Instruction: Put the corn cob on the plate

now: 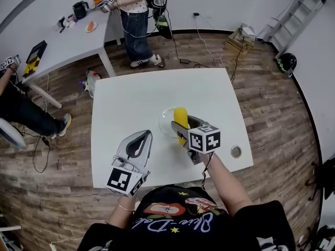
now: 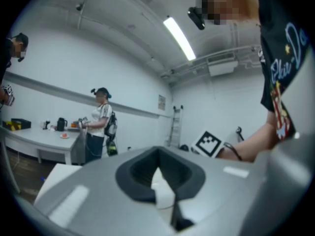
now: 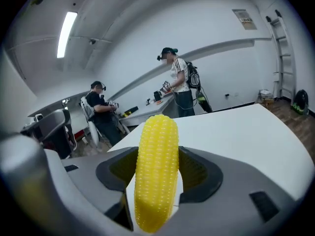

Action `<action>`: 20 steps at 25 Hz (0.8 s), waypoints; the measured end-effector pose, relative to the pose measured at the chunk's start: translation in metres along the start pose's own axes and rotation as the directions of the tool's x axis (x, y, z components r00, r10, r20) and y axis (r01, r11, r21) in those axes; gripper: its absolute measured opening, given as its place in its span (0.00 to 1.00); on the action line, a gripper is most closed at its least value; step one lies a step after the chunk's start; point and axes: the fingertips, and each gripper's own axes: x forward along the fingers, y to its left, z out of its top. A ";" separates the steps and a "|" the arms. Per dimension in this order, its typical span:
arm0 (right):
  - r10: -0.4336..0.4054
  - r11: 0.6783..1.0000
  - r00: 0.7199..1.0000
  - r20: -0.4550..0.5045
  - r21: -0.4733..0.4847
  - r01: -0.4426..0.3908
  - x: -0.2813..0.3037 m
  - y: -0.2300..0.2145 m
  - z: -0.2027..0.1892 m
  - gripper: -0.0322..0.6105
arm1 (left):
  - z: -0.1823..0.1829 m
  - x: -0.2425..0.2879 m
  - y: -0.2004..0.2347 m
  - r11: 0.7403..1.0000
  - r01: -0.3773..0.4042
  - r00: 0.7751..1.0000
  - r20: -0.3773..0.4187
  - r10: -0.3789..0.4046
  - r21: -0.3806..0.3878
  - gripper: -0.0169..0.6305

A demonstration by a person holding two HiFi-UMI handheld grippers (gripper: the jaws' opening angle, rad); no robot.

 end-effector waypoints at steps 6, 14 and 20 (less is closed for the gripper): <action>0.013 0.998 0.981 -0.195 -0.057 -0.024 0.047 -0.024 -0.013 0.44 | 0.004 0.005 0.018 0.997 -0.074 0.997 -0.002 0.074 -0.025 0.01; -0.026 0.994 0.940 -0.341 -0.112 -0.013 0.087 -0.036 -0.030 0.44 | 0.005 -0.011 0.037 0.981 -0.178 0.983 0.019 0.180 -0.076 0.01; -0.097 0.969 0.917 -0.387 -0.245 -0.002 0.098 -0.035 -0.047 0.44 | 0.003 -0.023 0.040 0.973 -0.218 0.976 0.004 0.219 -0.080 0.01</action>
